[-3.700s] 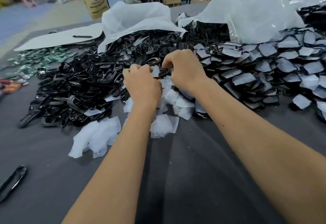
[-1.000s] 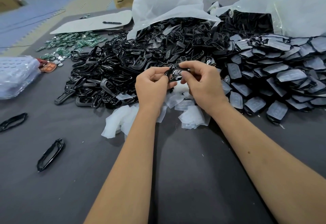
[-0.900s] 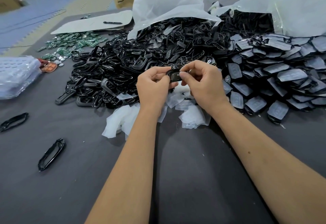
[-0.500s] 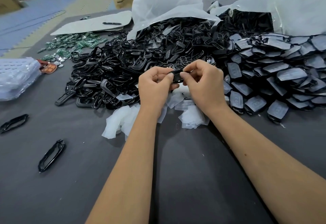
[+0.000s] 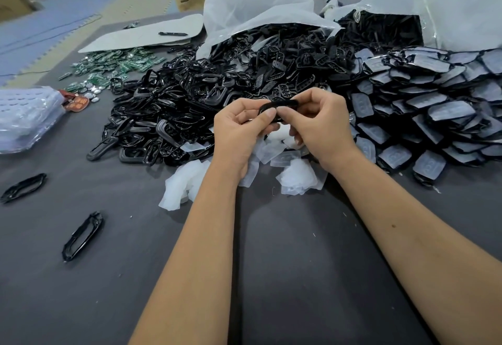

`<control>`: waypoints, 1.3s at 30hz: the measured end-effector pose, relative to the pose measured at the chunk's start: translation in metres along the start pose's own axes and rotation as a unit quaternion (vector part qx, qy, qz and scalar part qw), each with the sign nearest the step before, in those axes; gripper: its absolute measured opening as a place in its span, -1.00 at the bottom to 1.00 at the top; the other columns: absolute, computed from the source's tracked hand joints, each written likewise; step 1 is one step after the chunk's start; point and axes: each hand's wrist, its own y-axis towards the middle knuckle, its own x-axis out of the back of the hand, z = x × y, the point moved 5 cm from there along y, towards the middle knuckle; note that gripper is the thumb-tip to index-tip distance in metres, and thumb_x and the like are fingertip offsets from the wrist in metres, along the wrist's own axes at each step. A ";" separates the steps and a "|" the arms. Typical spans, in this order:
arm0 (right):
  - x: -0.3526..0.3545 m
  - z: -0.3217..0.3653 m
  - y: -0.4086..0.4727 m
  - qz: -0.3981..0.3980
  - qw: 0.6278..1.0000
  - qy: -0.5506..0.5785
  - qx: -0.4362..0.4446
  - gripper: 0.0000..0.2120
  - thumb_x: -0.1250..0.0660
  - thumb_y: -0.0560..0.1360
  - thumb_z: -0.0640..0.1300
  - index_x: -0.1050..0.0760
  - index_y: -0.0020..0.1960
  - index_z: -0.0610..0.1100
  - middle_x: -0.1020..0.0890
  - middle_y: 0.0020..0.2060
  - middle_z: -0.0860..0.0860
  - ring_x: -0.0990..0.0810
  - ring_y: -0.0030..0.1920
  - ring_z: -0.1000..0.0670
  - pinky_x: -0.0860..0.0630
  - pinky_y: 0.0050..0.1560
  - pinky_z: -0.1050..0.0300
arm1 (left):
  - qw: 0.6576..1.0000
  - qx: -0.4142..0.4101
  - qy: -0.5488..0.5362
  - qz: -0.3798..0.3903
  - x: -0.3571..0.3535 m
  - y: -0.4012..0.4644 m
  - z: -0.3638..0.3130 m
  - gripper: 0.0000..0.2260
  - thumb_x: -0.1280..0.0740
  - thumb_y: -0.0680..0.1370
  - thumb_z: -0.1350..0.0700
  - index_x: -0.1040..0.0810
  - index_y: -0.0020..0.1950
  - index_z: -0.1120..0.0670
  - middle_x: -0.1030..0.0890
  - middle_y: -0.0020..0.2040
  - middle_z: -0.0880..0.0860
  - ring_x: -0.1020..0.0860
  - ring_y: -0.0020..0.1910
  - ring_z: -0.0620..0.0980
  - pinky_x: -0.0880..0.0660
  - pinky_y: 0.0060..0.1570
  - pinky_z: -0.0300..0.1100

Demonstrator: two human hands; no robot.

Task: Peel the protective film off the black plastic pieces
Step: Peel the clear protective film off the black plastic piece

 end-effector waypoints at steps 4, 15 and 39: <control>0.000 -0.002 0.001 0.006 0.999 0.030 -0.006 -0.77 -0.61 0.45 -0.15 -0.54 -0.13 -0.15 -0.66 -0.41 -0.03 -0.56 -0.51 0.02 -0.44 -0.55 0.16 | 1.000 -0.010 0.009 0.004 -0.002 0.000 0.000 -0.87 -0.48 0.52 0.39 -0.66 -0.06 0.18 -0.70 -0.24 0.13 -0.65 -0.32 0.03 -0.61 -0.19 -0.18; -0.003 0.002 -0.002 0.050 0.997 0.063 -0.023 -0.83 -0.53 0.54 -0.18 -0.55 -0.05 -0.21 -0.65 -0.25 -0.14 -0.57 -0.45 0.03 -0.51 -0.51 0.15 | 1.000 0.024 0.000 -0.010 -0.001 -0.001 -0.002 -0.94 -0.41 0.60 0.33 -0.60 -0.08 0.25 -0.63 -0.26 0.19 -0.66 -0.37 0.00 -0.58 -0.28 -0.28; -0.002 0.030 -0.008 -0.030 0.970 -0.191 0.148 -0.64 -0.63 0.40 -0.11 -0.52 0.03 -0.16 -0.60 -0.09 0.01 -0.60 -0.27 -0.02 -0.59 -0.24 0.04 | 0.984 -0.089 0.137 -0.071 0.019 0.003 -0.018 -0.86 -0.49 0.49 0.37 -0.66 -0.09 0.15 -0.68 -0.26 0.01 -0.70 -0.29 0.02 -0.66 -0.17 -0.14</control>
